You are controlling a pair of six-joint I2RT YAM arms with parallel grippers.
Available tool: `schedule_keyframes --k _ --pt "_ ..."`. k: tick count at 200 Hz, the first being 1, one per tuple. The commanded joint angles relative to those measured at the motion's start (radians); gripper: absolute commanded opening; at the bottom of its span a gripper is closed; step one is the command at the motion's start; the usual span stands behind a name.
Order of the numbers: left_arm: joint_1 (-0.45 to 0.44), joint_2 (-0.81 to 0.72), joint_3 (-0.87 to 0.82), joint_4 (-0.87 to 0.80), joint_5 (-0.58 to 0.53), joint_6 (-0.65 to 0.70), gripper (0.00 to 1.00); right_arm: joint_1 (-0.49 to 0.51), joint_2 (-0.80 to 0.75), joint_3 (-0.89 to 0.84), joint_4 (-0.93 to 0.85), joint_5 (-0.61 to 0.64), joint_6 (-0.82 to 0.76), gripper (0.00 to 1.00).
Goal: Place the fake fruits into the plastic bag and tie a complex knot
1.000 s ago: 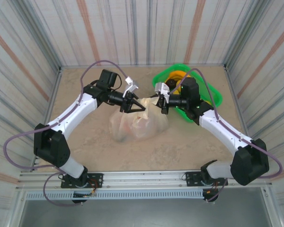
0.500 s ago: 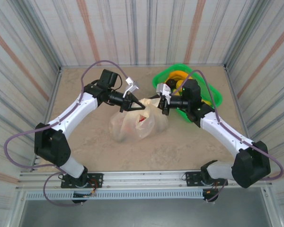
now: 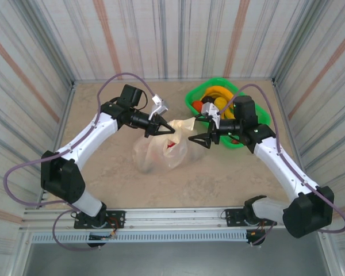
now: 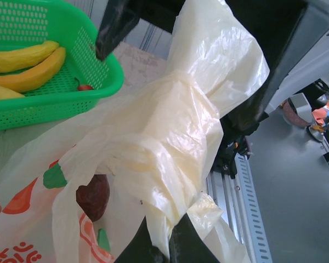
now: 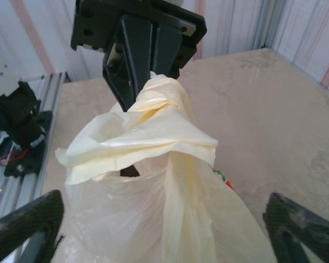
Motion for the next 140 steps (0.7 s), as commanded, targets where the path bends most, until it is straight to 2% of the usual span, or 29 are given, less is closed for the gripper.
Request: schedule_keyframes --k 1,72,108,140 --pt "-0.002 -0.05 0.029 -0.033 -0.019 0.078 0.0 -0.014 0.016 0.07 -0.1 -0.086 0.004 0.99" --pt "-0.021 -0.08 0.027 -0.036 -0.143 0.174 0.0 0.038 0.158 0.189 -0.152 -0.186 0.04 0.99" --pt "-0.046 -0.102 0.019 -0.034 -0.237 0.236 0.0 0.042 0.164 0.257 -0.165 -0.121 0.168 0.99" --pt "-0.053 -0.115 0.012 -0.022 -0.253 0.267 0.0 0.067 0.2 0.336 -0.324 -0.036 0.083 0.99"
